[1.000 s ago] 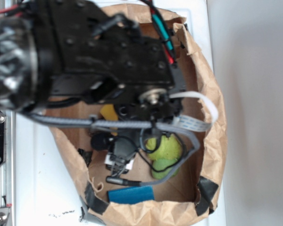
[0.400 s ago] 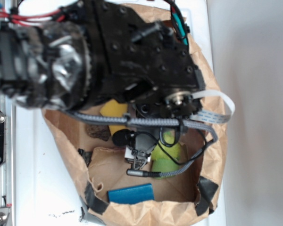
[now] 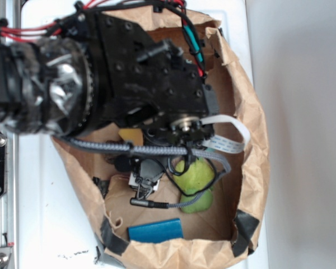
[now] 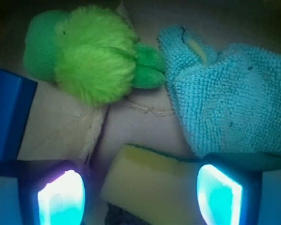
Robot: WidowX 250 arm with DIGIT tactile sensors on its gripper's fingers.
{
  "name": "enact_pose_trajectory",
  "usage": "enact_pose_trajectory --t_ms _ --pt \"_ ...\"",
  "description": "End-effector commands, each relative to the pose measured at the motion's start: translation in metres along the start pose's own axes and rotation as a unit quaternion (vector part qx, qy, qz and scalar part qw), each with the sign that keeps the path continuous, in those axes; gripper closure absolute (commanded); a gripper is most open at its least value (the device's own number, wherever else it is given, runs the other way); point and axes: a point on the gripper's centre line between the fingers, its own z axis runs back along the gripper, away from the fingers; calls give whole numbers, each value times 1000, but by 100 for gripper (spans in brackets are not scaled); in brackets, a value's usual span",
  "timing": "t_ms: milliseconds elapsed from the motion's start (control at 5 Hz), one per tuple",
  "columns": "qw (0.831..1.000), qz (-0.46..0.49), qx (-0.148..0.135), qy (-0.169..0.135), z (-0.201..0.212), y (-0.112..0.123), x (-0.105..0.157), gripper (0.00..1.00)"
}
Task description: Grab the green sponge.
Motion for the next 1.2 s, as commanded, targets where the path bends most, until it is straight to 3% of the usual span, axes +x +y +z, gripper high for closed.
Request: enact_pose_trajectory --t_ms 0,600,1000 --pt "999 -24 23 -32 18 5 9 0" --pt "999 -27 6 -33 16 3 9 0" --pt "999 -42 11 -30 18 5 9 0"
